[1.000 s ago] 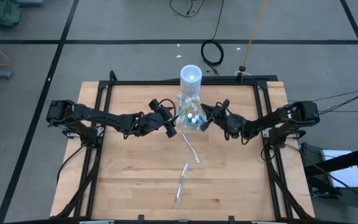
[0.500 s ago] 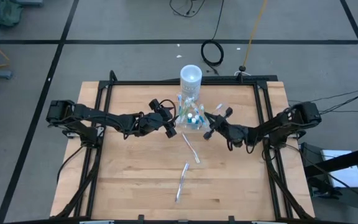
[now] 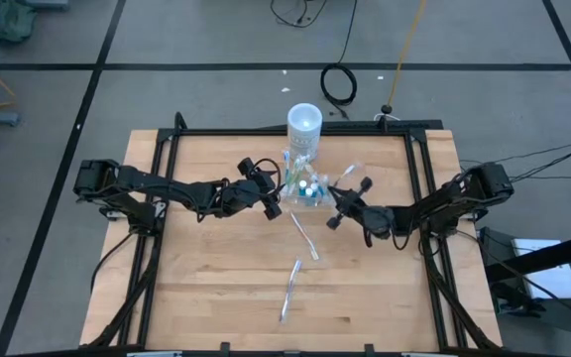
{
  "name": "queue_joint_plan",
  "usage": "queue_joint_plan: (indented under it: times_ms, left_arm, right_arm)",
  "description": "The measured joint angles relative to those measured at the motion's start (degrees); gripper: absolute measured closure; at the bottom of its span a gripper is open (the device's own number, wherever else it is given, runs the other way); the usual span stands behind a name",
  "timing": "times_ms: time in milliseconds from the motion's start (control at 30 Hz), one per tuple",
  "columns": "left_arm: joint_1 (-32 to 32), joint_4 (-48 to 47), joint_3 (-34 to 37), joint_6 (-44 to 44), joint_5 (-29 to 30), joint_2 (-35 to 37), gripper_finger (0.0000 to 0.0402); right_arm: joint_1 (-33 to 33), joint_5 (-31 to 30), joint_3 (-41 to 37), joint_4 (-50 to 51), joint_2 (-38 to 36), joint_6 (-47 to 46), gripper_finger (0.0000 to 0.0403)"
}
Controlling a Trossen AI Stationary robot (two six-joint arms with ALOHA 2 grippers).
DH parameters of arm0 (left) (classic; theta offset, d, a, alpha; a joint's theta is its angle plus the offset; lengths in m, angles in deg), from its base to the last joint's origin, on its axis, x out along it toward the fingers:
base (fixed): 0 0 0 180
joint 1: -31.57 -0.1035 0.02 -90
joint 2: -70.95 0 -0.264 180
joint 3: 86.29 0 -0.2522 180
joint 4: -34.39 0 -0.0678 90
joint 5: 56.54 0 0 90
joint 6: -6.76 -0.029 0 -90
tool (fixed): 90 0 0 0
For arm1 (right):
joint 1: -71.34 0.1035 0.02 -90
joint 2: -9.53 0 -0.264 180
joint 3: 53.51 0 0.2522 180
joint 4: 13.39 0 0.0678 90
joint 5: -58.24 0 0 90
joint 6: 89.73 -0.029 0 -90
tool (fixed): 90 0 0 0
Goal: Pick & Place toothbrushing station
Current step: Put the green toothbrush into the transparent organizer, then put the purple toothbrush into the transparent organizer
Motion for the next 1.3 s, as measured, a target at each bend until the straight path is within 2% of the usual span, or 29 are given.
queue_joint_plan:
  times_ms: [133,333,500,1000,1300]
  left_arm:
    - [0.1,0.0,0.0,0.2,-0.4,0.0,0.019]
    - [0.1,0.0,0.0,0.2,-7.4,0.0,0.019]
    - [0.1,0.0,0.0,0.2,-8.6,0.0,0.019]
    - [0.1,0.0,0.0,0.2,-8.6,0.0,0.019]
    - [0.1,0.0,0.0,0.2,-8.6,0.0,0.019]
  right_arm:
    - [0.0,-0.8,0.0,2.7,0.0,-3.3,0.0403]
    - [0.5,-0.6,0.0,3.1,0.0,-3.0,0.0403]
    - [0.8,-0.4,0.0,2.3,0.1,-2.5,0.0394]
    - [1.9,-0.5,0.0,2.0,0.0,-2.8,0.0294]
    - [4.0,-1.6,0.0,2.5,-2.2,-1.4,0.026]
